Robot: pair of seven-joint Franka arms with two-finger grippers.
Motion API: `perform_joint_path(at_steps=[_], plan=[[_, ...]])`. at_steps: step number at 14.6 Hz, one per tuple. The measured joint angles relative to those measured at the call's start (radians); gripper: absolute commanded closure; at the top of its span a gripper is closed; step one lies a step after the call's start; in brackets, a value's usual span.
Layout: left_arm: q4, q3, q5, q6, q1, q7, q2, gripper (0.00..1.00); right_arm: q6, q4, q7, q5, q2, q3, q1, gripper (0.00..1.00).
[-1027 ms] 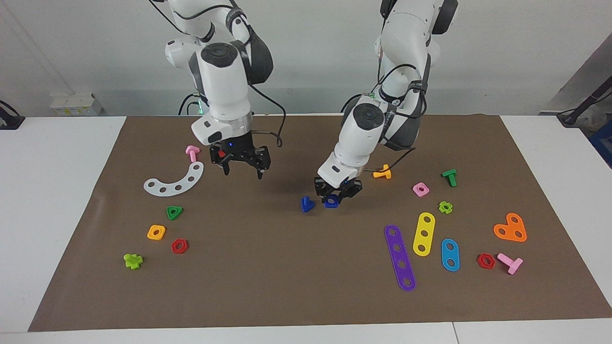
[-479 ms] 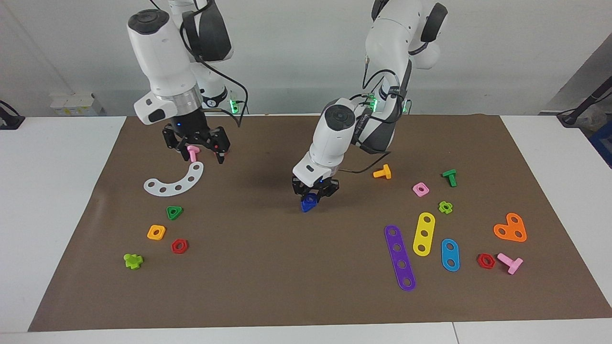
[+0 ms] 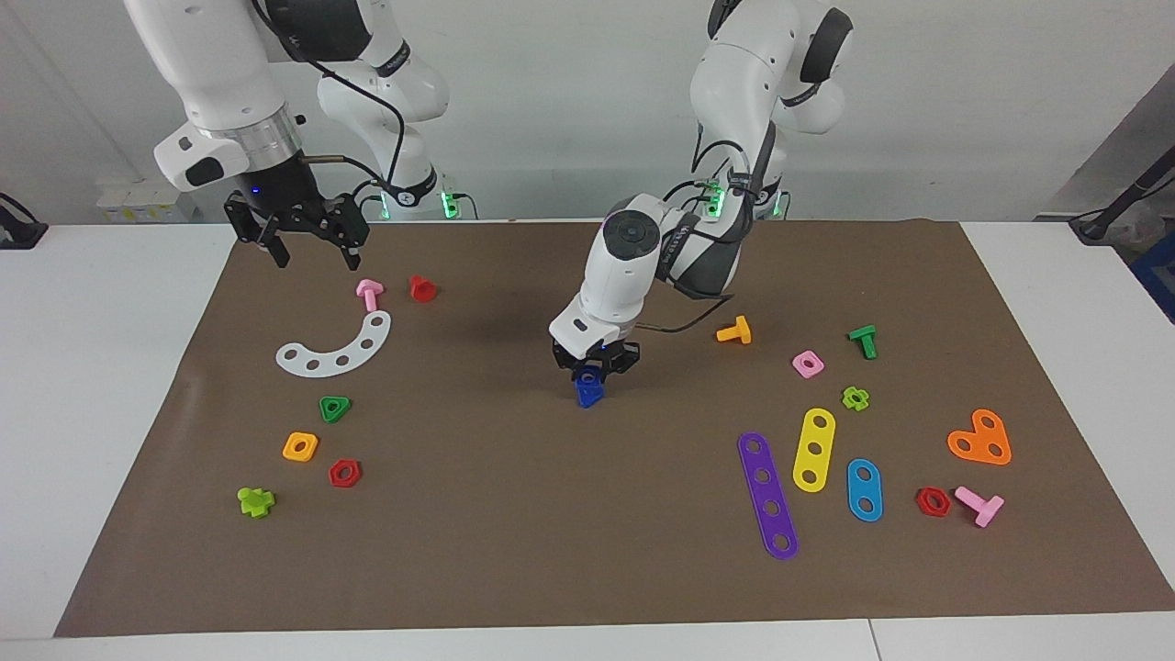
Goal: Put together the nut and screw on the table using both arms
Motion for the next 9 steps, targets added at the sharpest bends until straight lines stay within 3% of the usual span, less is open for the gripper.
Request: perform_joint_path(at_steps=[6, 7, 8, 9], plan=[[-0.054, 0.001, 0.012, 0.040, -0.001, 0.000, 0.000, 1.00, -0.048, 0.020, -0.001, 0.000, 0.004, 0.000, -0.008, 0.00], [-0.054, 0.001, 0.012, 0.042, -0.001, 0.000, 0.000, 0.53, -0.048, 0.020, -0.001, 0.000, 0.006, 0.000, -0.009, 0.00], [-0.054, 0.002, 0.012, 0.045, -0.001, 0.000, 0.000, 0.15, -0.048, 0.020, -0.001, 0.000, 0.007, 0.000, -0.009, 0.00], [-0.053, 0.004, 0.012, 0.050, -0.001, 0.000, 0.000, 0.02, -0.048, 0.020, -0.001, 0.000, 0.008, 0.000, -0.009, 0.00]])
